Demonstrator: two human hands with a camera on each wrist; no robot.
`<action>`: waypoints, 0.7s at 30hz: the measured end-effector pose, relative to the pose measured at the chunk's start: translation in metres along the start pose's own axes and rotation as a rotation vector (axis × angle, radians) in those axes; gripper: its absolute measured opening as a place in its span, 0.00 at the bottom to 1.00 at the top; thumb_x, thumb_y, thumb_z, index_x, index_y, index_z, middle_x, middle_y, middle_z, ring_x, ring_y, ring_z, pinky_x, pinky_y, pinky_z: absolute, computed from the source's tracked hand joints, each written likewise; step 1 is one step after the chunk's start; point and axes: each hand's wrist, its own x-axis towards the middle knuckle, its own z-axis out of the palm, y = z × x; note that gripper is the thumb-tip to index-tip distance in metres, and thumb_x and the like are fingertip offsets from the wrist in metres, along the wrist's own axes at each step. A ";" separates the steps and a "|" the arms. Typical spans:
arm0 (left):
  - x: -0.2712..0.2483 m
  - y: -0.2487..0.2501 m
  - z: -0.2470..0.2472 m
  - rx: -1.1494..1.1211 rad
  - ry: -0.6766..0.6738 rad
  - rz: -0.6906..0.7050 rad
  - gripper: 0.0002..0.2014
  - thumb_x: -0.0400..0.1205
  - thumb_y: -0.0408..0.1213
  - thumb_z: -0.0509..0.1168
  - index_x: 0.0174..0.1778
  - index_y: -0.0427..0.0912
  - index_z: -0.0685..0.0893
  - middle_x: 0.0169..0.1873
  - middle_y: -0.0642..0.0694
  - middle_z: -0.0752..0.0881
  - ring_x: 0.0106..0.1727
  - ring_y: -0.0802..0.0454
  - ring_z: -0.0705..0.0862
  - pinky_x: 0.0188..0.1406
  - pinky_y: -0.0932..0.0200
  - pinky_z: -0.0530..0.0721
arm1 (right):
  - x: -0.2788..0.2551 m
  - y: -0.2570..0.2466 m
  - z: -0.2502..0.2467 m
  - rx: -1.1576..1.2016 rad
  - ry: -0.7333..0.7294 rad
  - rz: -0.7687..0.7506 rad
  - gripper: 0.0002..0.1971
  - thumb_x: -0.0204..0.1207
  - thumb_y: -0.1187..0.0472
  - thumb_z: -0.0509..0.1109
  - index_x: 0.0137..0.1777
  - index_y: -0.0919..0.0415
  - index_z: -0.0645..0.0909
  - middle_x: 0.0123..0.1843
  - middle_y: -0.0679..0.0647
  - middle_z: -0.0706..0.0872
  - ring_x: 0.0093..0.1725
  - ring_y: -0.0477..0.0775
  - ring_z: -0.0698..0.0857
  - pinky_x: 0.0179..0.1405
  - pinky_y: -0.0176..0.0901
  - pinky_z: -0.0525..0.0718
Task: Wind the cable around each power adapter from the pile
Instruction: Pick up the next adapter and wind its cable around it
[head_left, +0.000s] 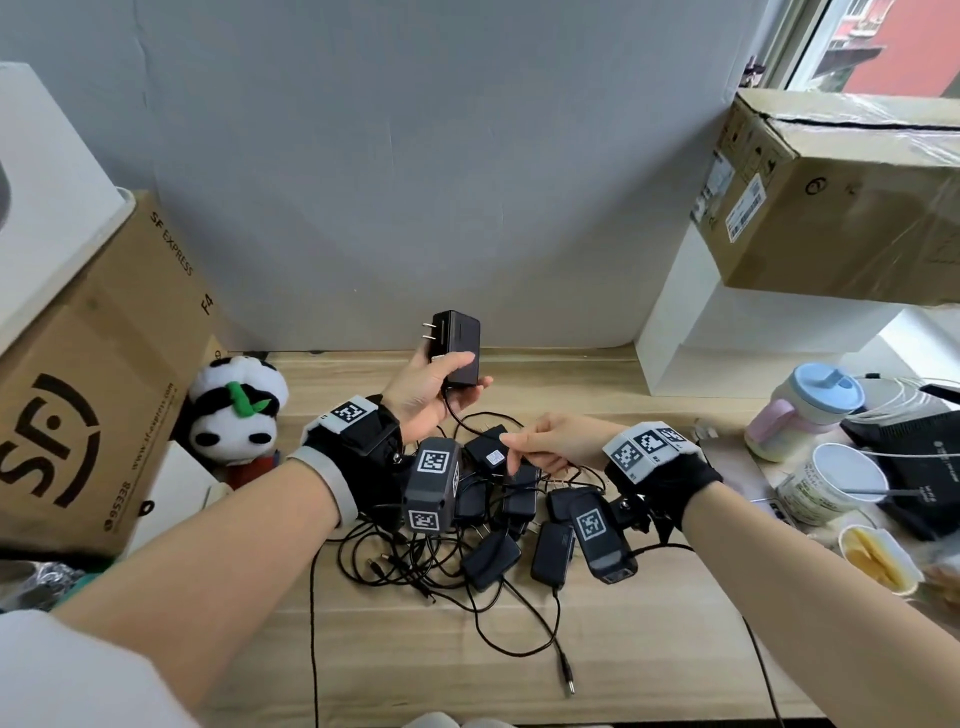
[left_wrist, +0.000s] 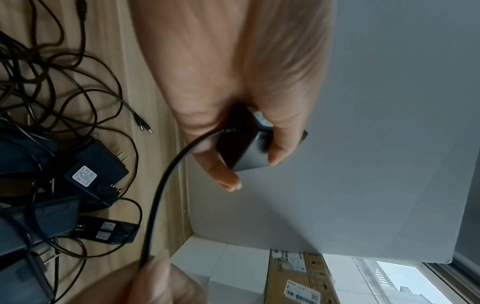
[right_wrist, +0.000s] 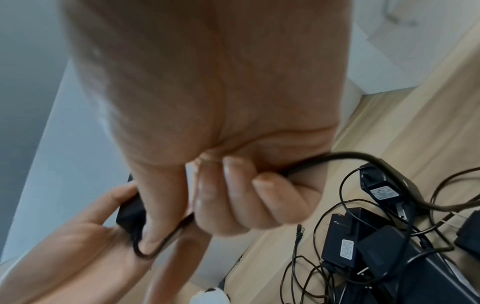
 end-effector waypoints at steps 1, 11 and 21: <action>0.000 0.002 -0.002 -0.004 -0.004 -0.019 0.11 0.81 0.28 0.64 0.57 0.42 0.73 0.46 0.40 0.79 0.40 0.43 0.84 0.27 0.66 0.84 | 0.000 0.002 -0.003 0.013 0.033 0.016 0.19 0.84 0.51 0.57 0.36 0.58 0.81 0.19 0.43 0.62 0.20 0.43 0.60 0.24 0.35 0.59; -0.006 0.000 -0.005 -0.019 -0.169 -0.210 0.26 0.71 0.58 0.65 0.56 0.41 0.77 0.40 0.40 0.82 0.38 0.49 0.80 0.25 0.66 0.79 | 0.003 0.017 -0.003 0.039 0.112 0.146 0.19 0.81 0.48 0.61 0.32 0.58 0.74 0.17 0.42 0.64 0.17 0.43 0.61 0.17 0.30 0.62; -0.006 -0.001 -0.005 0.280 -0.126 -0.215 0.10 0.81 0.41 0.66 0.39 0.40 0.75 0.30 0.44 0.74 0.27 0.53 0.78 0.30 0.62 0.84 | 0.012 0.016 -0.003 0.247 0.135 0.139 0.16 0.83 0.52 0.59 0.35 0.59 0.72 0.16 0.42 0.63 0.15 0.41 0.59 0.15 0.30 0.59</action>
